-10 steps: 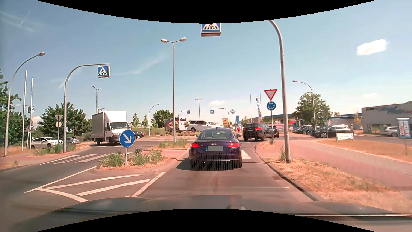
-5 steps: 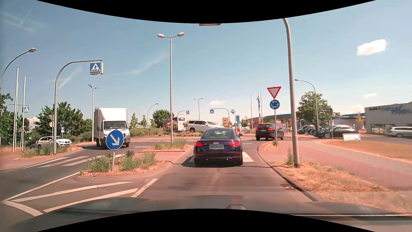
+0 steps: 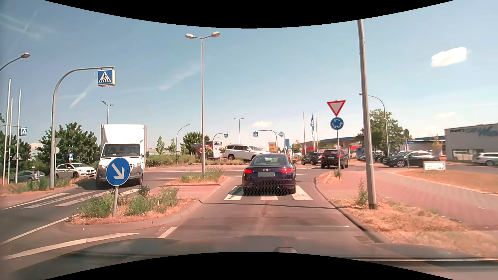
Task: Follow the waypoints while adhering to traffic rules and regulations
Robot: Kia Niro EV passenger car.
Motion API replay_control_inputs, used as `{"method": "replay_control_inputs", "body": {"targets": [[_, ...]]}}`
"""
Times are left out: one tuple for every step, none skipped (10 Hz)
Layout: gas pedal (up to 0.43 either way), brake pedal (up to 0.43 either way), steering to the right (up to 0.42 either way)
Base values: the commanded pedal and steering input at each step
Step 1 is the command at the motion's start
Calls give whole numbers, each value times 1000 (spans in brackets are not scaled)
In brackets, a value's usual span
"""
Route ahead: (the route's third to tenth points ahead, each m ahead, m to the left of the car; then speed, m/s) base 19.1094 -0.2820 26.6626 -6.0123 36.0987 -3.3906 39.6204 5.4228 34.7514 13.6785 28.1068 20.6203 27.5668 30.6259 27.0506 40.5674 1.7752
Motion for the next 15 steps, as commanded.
{"method": "replay_control_inputs", "body": {"targets": [[0, 0, 0], [0, 0, 0], [0, 0, 0], [0, 0, 0], [0, 0, 0], [0, 0, 0], [20, 0, 0], [28, 0, 0], [28, 0, 0], [28, 0, 0], [28, 0, 0], [28, 0, 0], [28, 0, 0], [20, 0, 0], [0, 0, 0]]}}
